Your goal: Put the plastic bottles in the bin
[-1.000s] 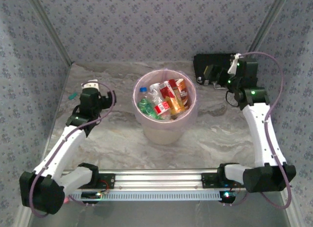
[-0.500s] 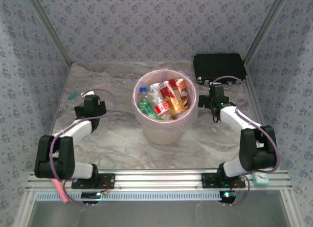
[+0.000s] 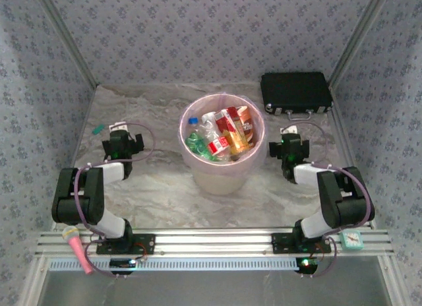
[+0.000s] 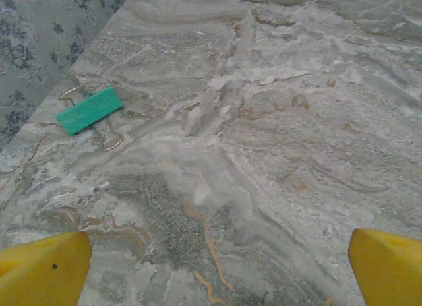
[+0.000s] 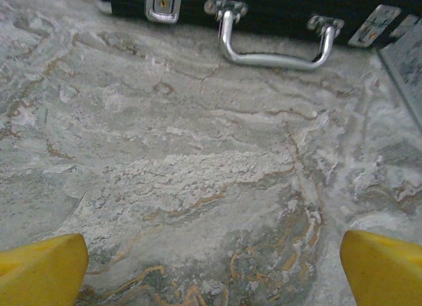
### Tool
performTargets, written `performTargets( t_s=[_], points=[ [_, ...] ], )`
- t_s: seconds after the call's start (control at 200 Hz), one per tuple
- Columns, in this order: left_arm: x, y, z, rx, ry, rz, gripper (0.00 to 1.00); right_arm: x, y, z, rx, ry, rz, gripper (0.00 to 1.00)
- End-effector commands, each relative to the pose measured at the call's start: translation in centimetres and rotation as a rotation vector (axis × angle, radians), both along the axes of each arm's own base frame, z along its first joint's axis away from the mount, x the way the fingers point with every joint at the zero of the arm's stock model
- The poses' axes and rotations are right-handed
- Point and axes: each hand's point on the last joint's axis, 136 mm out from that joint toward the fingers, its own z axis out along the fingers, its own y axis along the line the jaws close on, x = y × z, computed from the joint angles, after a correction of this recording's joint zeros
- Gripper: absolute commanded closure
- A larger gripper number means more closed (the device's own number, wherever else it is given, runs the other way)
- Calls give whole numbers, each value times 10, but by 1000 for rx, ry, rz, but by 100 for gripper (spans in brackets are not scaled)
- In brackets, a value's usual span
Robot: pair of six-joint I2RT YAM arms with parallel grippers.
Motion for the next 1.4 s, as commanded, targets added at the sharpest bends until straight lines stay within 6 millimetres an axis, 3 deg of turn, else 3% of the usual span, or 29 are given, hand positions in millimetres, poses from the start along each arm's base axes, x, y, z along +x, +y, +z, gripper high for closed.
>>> performTargets(
  t_s=[0.0, 0.185, 0.24, 1.394],
  points=[
    [3, -12, 10, -9, -87, -82, 0, 10, -5, 30, 9, -162, 7, 0],
    [0, -18, 3, -25, -122, -128, 0, 7, -31, 16, 148, -243, -27, 0],
    [-1, -17, 2, -26, -118, -128, 0, 6, -27, 10, 151, -158, -11, 0],
    [-1, -18, 2, -24, -119, -129, 0, 9, -28, 11, 171, -174, -5, 0]
  ],
)
